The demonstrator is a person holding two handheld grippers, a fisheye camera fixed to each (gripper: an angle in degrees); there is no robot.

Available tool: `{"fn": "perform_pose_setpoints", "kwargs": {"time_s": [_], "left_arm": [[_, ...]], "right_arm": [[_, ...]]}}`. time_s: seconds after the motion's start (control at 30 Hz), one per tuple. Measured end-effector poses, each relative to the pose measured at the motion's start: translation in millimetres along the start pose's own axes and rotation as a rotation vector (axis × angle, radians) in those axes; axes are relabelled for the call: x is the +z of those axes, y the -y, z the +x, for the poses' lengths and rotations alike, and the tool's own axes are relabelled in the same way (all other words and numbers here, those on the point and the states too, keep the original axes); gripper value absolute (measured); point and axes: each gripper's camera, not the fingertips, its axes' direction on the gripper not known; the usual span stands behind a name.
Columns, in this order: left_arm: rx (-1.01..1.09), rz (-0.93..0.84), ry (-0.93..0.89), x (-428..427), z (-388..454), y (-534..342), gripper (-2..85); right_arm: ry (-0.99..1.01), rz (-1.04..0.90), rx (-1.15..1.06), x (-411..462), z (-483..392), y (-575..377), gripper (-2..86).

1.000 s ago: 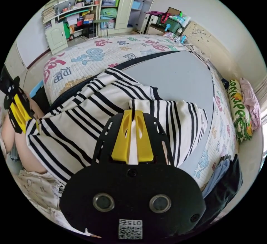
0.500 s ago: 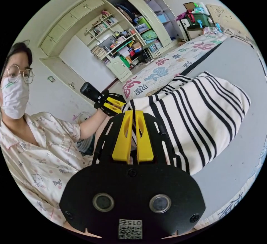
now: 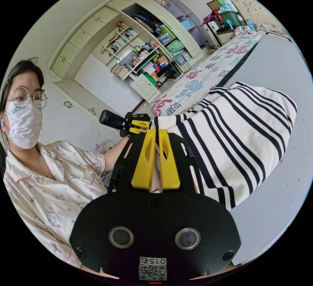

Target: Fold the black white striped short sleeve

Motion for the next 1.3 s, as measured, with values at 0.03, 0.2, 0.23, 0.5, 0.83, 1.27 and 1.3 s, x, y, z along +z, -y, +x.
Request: {"fn": "perform_pose_setpoints", "kwargs": {"time_s": [0.03,0.2,0.23,0.5,0.83,1.27,1.3], "left_arm": [[0.016,0.004,0.012,-3.2,3.9,1.6,1.1],[0.037,0.027,0.005,-15.0,7.3,4.6,1.1],[0.035,0.025,0.001,-15.9,6.2,5.0,1.1],[0.029,-0.002,0.02,-13.2,-2.8,6.7,1.7],[-0.098,-0.011,0.018,-12.0,-42.3,-1.1,12.0],[0.131,-0.017,-0.039,-2.6,-42.4,-10.3,5.7],[0.12,-0.015,-0.049,-2.4,-49.1,-12.7,4.3]], "right_arm": [[-0.006,0.0,0.001,-2.7,-2.7,-1.3,1.0],[0.02,-0.013,0.028,-8.0,-7.6,-6.5,2.9],[0.037,-0.019,0.036,-8.1,-8.5,-7.6,4.7],[0.129,0.006,0.03,10.7,-27.0,-27.5,8.6],[-0.219,-0.031,-0.159,92.8,-134.4,-57.0,0.9],[-0.292,-0.163,-0.307,225.0,-234.9,-84.9,2.7],[-0.284,-0.149,-0.304,228.4,-241.4,-86.6,4.1]]}}
